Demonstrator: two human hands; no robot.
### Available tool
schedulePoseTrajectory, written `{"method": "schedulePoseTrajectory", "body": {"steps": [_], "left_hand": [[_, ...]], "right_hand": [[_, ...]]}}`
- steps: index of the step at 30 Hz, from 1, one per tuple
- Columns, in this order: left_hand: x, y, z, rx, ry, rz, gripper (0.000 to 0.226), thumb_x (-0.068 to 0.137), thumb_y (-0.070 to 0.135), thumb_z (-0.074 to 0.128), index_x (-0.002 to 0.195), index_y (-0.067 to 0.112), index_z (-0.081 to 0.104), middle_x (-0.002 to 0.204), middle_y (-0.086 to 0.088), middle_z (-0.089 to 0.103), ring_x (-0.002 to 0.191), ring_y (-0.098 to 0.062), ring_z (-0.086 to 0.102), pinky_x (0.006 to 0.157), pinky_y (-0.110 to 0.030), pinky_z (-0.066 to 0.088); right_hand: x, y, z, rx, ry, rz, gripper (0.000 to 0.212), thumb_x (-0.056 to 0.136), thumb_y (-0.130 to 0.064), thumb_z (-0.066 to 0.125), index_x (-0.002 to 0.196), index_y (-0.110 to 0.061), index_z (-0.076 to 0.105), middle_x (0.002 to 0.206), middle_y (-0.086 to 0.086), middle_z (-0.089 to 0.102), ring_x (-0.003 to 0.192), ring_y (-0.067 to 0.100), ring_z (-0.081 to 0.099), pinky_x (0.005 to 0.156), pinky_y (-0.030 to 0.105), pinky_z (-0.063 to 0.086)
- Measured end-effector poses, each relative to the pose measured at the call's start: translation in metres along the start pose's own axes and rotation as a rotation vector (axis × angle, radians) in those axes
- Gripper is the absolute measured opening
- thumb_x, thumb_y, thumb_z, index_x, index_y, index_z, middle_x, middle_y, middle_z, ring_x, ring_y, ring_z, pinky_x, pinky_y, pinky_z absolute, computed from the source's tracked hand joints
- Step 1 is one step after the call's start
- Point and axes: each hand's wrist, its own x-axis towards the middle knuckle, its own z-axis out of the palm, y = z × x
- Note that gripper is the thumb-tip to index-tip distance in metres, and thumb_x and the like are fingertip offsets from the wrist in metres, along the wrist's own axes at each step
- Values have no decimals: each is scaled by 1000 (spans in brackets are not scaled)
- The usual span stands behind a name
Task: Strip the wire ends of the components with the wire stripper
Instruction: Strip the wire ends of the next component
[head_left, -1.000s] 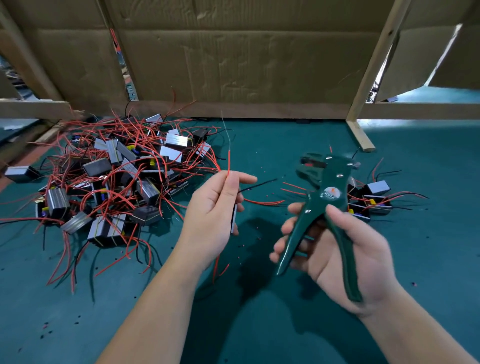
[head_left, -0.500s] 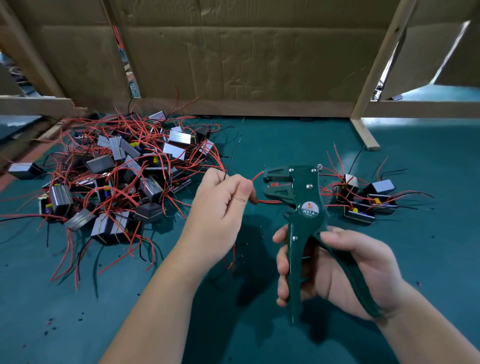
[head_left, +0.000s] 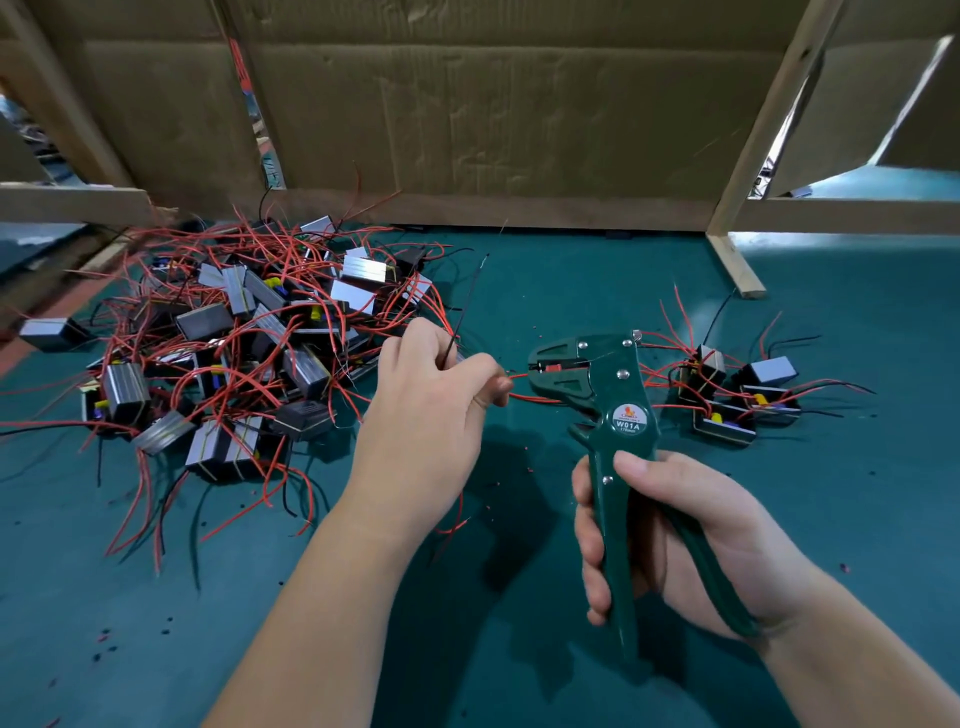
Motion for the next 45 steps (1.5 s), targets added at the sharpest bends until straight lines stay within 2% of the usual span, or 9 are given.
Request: {"method": "schedulePoseTrajectory", "body": {"steps": [5, 13, 20, 22, 28, 33, 37, 41, 45], "left_hand": [[-2, 3, 5, -28, -70, 19, 45, 98, 41, 29, 97, 14, 65, 94, -4, 39, 90, -25, 38, 79, -36, 37], [-1, 9, 7, -717, -112, -374, 25, 102, 17, 40, 89, 31, 56, 98, 4, 45, 85, -3, 50, 83, -19, 43], [-2, 25, 9, -1413, -149, -519, 49, 74, 69, 30, 89, 24, 45, 87, -1, 51, 75, -14, 52, 64, -31, 45], [0, 24, 6, -1398, -169, -480, 61, 74, 72, 24, 98, 20, 45, 90, -4, 48, 67, -15, 49, 49, -27, 39], [-5, 28, 13, -1311, -255, -346, 66, 78, 76, 14, 103, 19, 38, 89, 8, 66, 73, -4, 61, 69, -15, 51], [-8, 16, 26, -953, -190, -360, 73, 72, 85, 23, 105, 23, 44, 116, -11, 54, 109, -25, 53, 100, -46, 41], [-13, 17, 33, -901, -229, -332, 77, 61, 96, 24, 107, 38, 45, 117, 4, 55, 110, -19, 54, 105, -40, 39], [-13, 6, 35, -419, -26, -93, 63, 88, 74, 12, 140, 39, 22, 145, 13, 31, 136, -9, 24, 112, -24, 18], [-11, -3, 41, -12, -151, -381, 55, 89, 65, 17, 142, 49, 22, 157, -15, 15, 144, -23, 4, 115, -44, 5]], "right_hand": [[2, 5, 4, 34, 147, -78, 31, 61, -34, 76, 69, -9, 59, 54, 15, 46, 34, 24, 43, 42, 31, 43], [6, 4, -1, 114, 2, -115, 71, 47, -33, 87, 106, 2, 67, 93, 29, 60, 72, 44, 64, 71, 57, 53], [5, 10, 8, 119, -299, -15, 57, 68, -21, 76, 117, 3, 60, 106, 25, 63, 75, 40, 65, 74, 51, 52], [5, 8, 3, 161, -262, -33, 67, 64, -20, 79, 122, 6, 56, 115, 25, 61, 74, 40, 65, 74, 53, 52], [6, 4, 4, 374, -109, -169, 72, 58, -33, 86, 121, -5, 64, 122, 32, 58, 78, 35, 66, 77, 50, 55], [1, 3, 3, 395, -215, -213, 64, 71, -52, 76, 116, -8, 65, 122, 29, 59, 80, 37, 65, 78, 51, 54], [2, 5, 2, 182, -189, -217, 79, 71, -52, 78, 124, 2, 57, 96, 24, 62, 79, 40, 64, 75, 52, 52], [4, 3, -5, 25, 74, -415, 83, 67, -46, 83, 132, -4, 53, 93, 20, 64, 77, 42, 64, 71, 51, 52], [6, -2, -9, 1, 212, -497, 56, 68, -44, 81, 116, -19, 66, 104, 5, 71, 78, 38, 67, 70, 49, 54]]}}
